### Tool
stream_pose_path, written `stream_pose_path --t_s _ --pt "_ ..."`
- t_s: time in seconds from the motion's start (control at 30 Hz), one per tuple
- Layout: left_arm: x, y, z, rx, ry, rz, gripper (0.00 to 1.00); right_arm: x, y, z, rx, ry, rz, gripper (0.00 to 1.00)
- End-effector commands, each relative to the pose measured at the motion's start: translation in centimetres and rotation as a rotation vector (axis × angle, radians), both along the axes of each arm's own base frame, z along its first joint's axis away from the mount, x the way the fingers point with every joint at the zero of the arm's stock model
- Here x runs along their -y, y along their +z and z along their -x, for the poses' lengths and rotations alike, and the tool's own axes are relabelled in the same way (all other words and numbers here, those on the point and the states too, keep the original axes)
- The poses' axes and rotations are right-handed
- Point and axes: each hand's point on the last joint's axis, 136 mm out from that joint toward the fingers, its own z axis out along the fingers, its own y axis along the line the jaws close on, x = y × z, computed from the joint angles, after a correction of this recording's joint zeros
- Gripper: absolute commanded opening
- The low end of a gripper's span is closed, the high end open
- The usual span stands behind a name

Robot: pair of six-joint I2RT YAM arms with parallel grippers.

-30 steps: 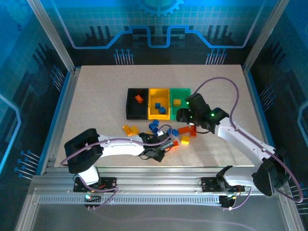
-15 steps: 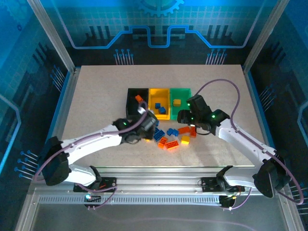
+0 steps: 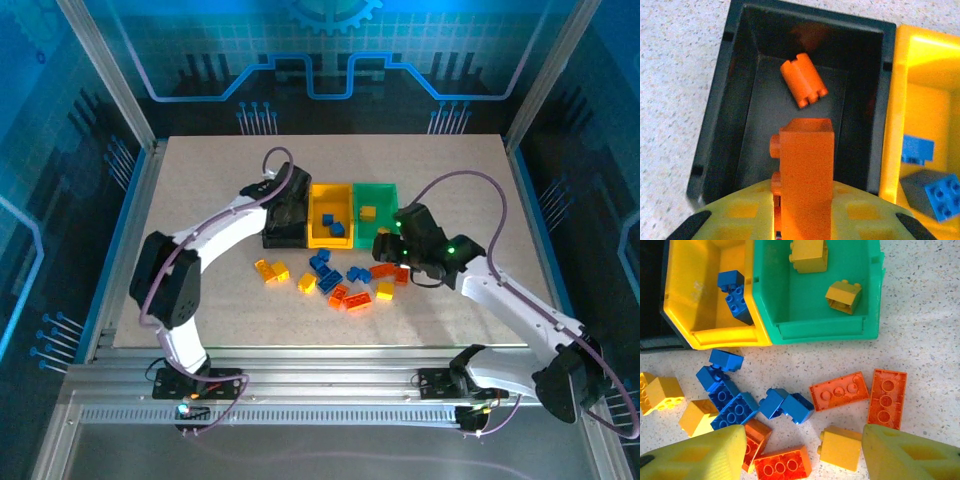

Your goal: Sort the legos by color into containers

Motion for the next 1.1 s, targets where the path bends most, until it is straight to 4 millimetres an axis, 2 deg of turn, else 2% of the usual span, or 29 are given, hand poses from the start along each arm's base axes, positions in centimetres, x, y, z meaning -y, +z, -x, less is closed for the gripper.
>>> stream_pose_path --t_s 0.0,0.13,0.23,0.33,0.37,0.43,0.57,0.67,0.8,0.9,1.07 --pt "-0.2 0.2 -1.4 -0.018 0.011 -0.038 0.24 0.9 -0.3 1.0 -0.025 -0.020 -0.006 0.64" --pt "0.9 -0.2 -2.3 -0.035 -0.009 -0.013 0.48 1.0 -0.7 1.7 -0.045 0.000 -0.004 0.65" --pt "1.4 0.8 -2.5 -0.021 -0.020 0.013 0.63 1.4 -1.3 2.2 -0.063 0.001 0.014 0.65" --pt "2.1 2.8 -2.0 0.007 -0.041 0.069 0.75 1.7 -1.6 2.5 -0.078 -0.008 0.028 0.66" --pt "2.4 3.7 -1.7 0.025 -0.053 0.098 0.82 2.2 -2.7 3.0 -0.102 -0.018 0.048 0.67" --pt "3.2 5.3 -0.7 0.065 -0.083 0.156 0.97 2.9 -3.6 3.2 -0.125 -0.048 0.072 0.70" --pt "5.0 8.2 2.7 0.133 -0.155 0.256 0.99 4.4 -5.8 3.1 -0.188 -0.117 0.103 0.70" --pt "5.9 8.7 6.0 0.152 -0.198 0.297 0.99 5.2 -7.5 2.4 -0.224 -0.150 0.113 0.68" --pt "6.0 7.5 10.4 0.140 -0.231 0.333 0.99 5.5 -8.8 0.9 -0.241 -0.159 0.122 0.61" --pt "5.2 6.3 13.2 0.118 -0.233 0.355 0.99 5.8 -9.4 -0.4 -0.247 -0.168 0.136 0.60" --pt "3.7 4.7 16.4 0.105 -0.210 0.414 0.99 6.0 -10.9 -2.2 -0.287 -0.186 0.141 0.60"
